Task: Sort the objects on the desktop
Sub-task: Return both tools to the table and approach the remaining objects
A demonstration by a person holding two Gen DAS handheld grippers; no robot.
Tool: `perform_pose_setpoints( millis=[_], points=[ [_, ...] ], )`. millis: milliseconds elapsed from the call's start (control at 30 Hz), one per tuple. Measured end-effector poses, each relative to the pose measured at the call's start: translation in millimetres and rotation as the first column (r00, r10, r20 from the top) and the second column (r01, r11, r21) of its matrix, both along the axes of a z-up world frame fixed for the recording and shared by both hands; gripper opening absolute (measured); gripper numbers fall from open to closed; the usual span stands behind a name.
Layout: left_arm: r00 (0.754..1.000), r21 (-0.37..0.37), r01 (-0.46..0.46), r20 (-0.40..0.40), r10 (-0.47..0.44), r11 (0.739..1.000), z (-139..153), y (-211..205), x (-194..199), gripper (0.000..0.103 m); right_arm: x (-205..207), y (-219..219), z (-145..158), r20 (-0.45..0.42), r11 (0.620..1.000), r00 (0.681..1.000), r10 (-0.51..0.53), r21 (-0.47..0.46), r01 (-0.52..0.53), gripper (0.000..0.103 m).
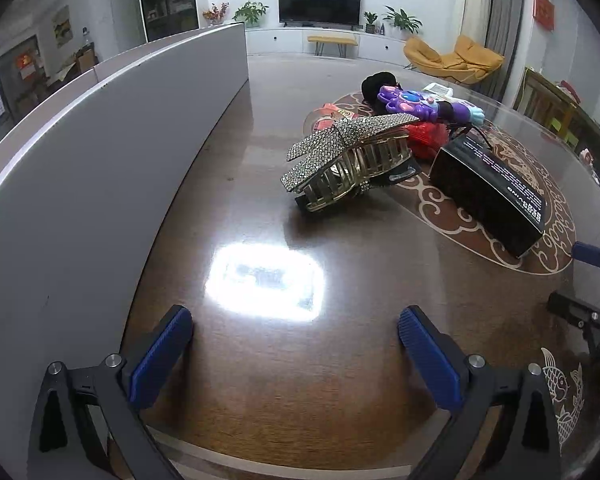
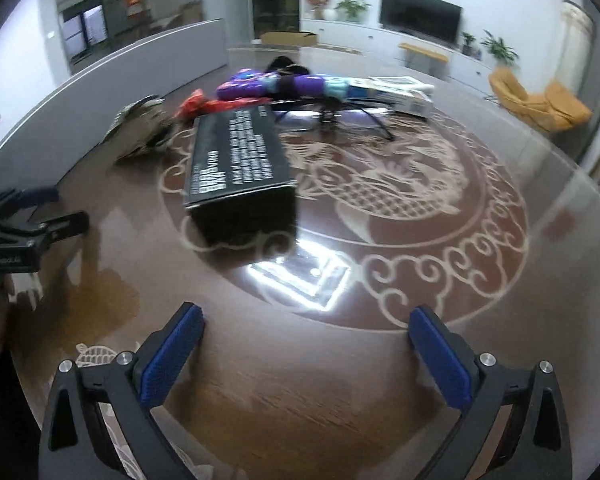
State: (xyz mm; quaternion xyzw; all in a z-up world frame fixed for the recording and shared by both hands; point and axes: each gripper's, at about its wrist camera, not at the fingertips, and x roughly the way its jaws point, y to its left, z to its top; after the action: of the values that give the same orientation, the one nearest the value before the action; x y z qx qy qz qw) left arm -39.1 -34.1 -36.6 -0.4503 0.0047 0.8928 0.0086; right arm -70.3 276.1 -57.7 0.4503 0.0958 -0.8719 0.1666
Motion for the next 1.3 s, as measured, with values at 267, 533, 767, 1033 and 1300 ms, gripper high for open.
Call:
perform_pose_setpoints(
  millis=[267,533,767,1033,1300],
  points=[
    [1.000,-0.001,-0.020,0.006,0.020,1.000,0,4,-2,0.103,-13,3,-4,0.002,1.000,1.000,0.009,-0.001,-0.009,0.103],
    [0.999,-0.001,-0.024,0.026,0.024,1.000,2,10,-7,0.103,-14,3,-4,0.001,1.000,1.000,0.009,-0.001,-0.009,0.103],
    [0.988,0.000,0.156,0.026,-0.155,0.988,3,27,-47,0.103,-14,3,-4,0.001,1.000,1.000,0.009,-0.002,-0.009,0.103],
    [0.984,0.004,0.179,0.016,-0.179,0.984,4,28,-71,0.103,-14,4,-4,0.000,1.000,1.000,0.007,-0.003,-0.007,0.103],
    [0.984,0.004,0.179,0.016,-0.179,0.984,4,27,-71,0.103,-13,4,-5,-0.001,1.000,1.000,0.006,-0.003,-0.006,0.103]
  ],
)
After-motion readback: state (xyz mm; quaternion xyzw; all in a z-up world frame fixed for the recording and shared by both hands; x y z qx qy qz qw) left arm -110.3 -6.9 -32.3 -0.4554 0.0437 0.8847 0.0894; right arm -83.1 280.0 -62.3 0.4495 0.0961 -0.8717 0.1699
